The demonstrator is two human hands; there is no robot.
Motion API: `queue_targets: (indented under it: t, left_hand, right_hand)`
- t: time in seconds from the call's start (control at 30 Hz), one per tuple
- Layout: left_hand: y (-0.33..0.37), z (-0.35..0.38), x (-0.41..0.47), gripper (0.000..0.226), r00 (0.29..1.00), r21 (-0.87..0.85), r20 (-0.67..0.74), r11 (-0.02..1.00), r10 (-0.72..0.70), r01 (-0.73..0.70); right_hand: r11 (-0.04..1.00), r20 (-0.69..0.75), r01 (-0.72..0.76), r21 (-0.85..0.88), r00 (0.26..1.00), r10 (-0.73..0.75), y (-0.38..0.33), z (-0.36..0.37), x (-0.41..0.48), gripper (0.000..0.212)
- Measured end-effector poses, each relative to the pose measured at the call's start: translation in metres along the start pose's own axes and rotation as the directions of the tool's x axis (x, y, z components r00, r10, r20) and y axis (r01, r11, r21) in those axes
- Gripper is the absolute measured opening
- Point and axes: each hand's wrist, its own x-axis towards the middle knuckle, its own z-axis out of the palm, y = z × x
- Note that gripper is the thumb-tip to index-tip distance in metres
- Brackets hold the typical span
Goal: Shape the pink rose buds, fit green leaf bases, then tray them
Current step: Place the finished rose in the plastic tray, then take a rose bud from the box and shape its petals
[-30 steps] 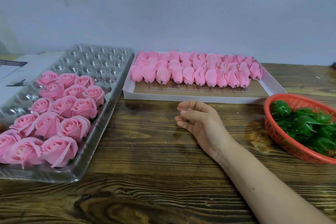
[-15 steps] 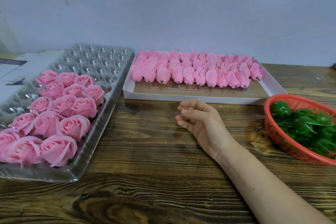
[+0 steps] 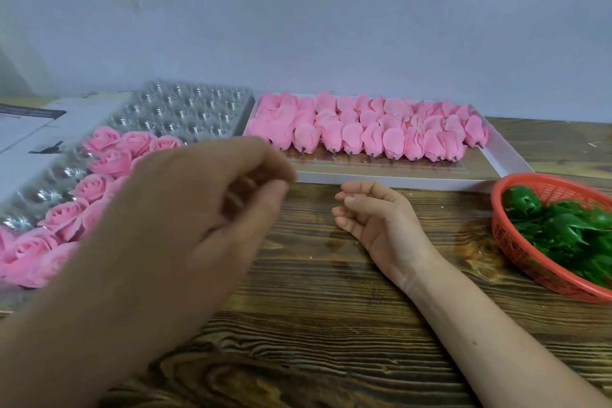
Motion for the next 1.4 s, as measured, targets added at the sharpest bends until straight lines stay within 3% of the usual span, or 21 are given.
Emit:
queue_targets:
  t: [0.1,0.27,0.5,0.63,0.83,1.03,1.17,1.23,1.3,1.4]
  left_hand:
    - [-0.005,0.037,0.024,0.015,0.999,-0.004,0.048,1.0,-0.017,0.017]
    - [-0.03,0.093,0.054,0.019,0.975,-0.159,0.112,0.965,-0.193,0.21]
    - [-0.063,0.134,0.066,0.014,0.892,-0.354,0.207,0.82,-0.401,0.45]
    - [-0.074,0.144,0.062,0.01,0.868,-0.34,0.231,0.799,-0.439,0.495]
    - [-0.08,0.145,0.06,0.008,0.881,-0.323,0.225,0.822,-0.415,0.47]
    - [-0.083,0.147,0.061,0.006,0.887,-0.303,0.25,0.839,-0.388,0.452]
    - [-0.085,0.148,0.061,0.006,0.892,-0.311,0.25,0.841,-0.376,0.442]
    - [-0.086,0.149,0.061,0.007,0.894,-0.311,0.25,0.844,-0.371,0.438]
    - [-0.088,0.15,0.061,0.007,0.892,-0.314,0.257,0.841,-0.371,0.44]
    - [-0.089,0.151,0.061,0.006,0.892,-0.322,0.26,0.838,-0.37,0.441]
  right_hand:
    - [1.0,-0.01,0.013,0.009,1.0,-0.013,-0.001,-0.001,0.001,0.018]
    - [0.999,-0.053,0.039,0.03,0.998,-0.038,-0.004,-0.003,0.003,0.02]
    - [0.977,-0.298,0.208,0.037,0.936,-0.188,-0.03,-0.012,0.012,0.016]
    - [0.965,-0.391,0.264,-0.007,0.887,-0.245,-0.041,-0.023,0.018,0.016]
    - [0.939,-0.501,0.263,-0.222,0.795,-0.342,-0.054,-0.034,0.034,0.02]
    - [0.85,-0.525,0.16,-0.502,0.725,-0.446,-0.092,-0.05,0.068,0.023]
    - [0.755,-0.535,0.004,-0.656,0.704,-0.468,-0.117,-0.071,0.092,0.029]
    - [0.729,-0.559,-0.083,-0.68,0.701,-0.442,-0.124,-0.081,0.102,0.009]
    - [0.681,-0.581,-0.182,-0.71,0.698,-0.42,-0.127,-0.093,0.113,0.033]
    - [0.637,-0.594,-0.262,-0.725,0.707,-0.385,-0.125,-0.095,0.111,0.047]
